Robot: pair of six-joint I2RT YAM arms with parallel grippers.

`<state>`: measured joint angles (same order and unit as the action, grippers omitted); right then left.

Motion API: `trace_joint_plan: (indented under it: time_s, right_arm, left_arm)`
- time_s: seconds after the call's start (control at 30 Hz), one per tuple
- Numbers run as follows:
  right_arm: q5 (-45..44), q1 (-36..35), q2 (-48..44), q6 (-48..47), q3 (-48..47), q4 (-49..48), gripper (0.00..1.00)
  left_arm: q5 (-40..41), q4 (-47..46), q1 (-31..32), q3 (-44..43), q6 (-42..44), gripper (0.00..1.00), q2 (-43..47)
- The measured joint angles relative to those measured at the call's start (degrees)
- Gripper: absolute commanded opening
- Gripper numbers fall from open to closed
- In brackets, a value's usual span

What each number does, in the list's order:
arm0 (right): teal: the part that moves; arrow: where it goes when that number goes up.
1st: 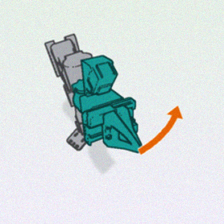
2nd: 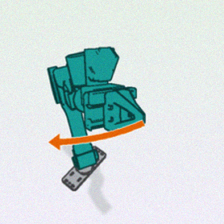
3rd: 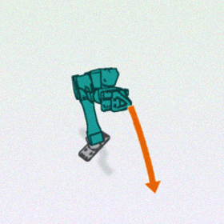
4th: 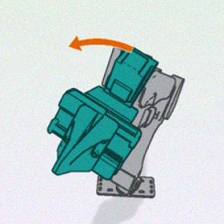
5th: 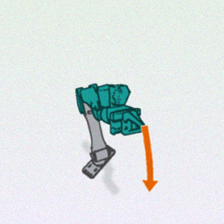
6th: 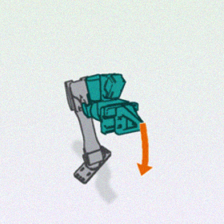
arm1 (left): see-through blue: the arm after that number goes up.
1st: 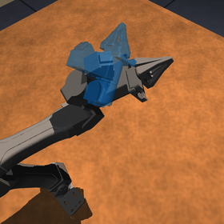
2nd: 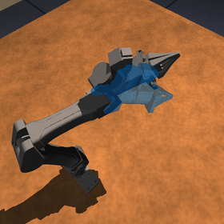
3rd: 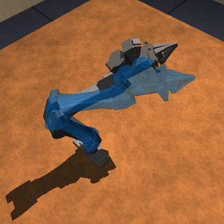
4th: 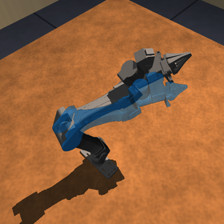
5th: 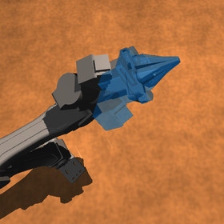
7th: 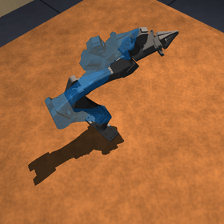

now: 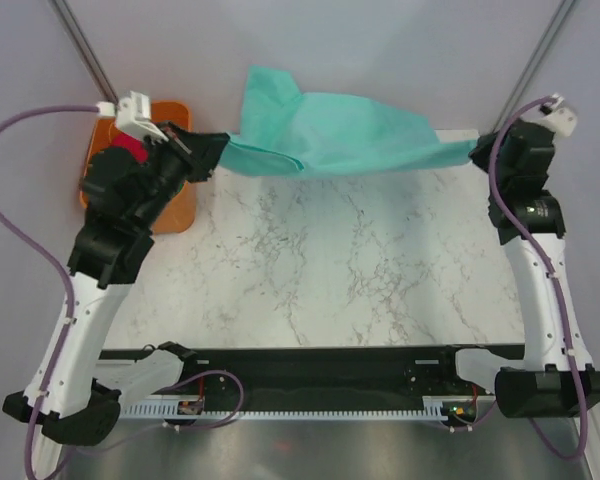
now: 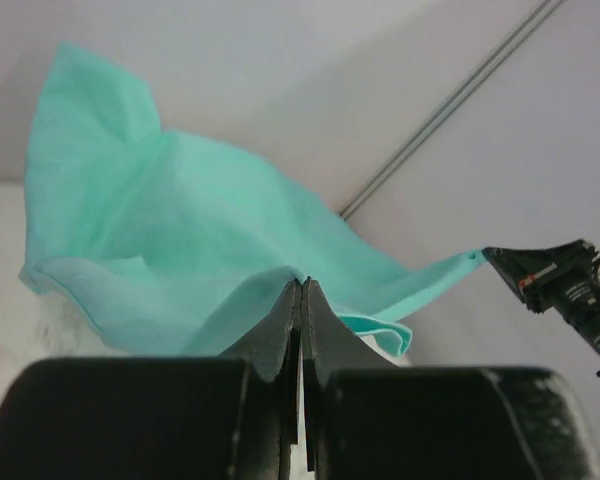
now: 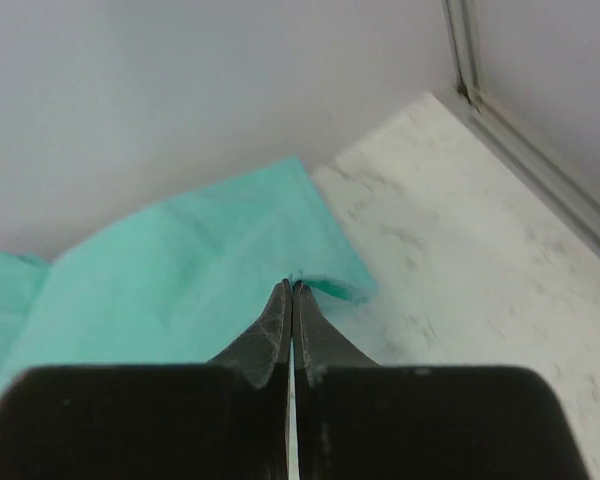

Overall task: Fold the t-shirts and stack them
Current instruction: Flatten the tshirt out

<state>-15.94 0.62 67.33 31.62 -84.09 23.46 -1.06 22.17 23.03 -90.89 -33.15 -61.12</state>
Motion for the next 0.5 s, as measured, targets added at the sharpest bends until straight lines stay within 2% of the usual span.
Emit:
trace_joint_plan:
  time_s: [0.2, 0.3, 0.4, 0.5]
  right_arm:
    - [-0.70, -0.02, -1.29, 3.67, 28.68, 4.00, 0.00]
    - [-1.42, -0.02, -3.26, 6.43, 37.05, 8.37, 0.00]
    - [-3.19, -0.02, -5.99, 9.25, 41.11, 12.79, 0.00]
    - [-4.50, 0.00, -7.08, 11.69, 42.66, 15.39, 0.00]
  left_arm:
    - [-2.69, 0.42, 0.22, 33.14, -1.42, 0.02, 4.39]
    - [-4.44, 2.60, 0.57, 45.22, -2.99, 0.02, 6.36]
    - [-5.97, 5.77, 0.70, 53.44, -5.49, 0.02, 12.50]
    - [-7.08, 6.58, 0.76, 56.08, -7.43, 0.02, 16.52]
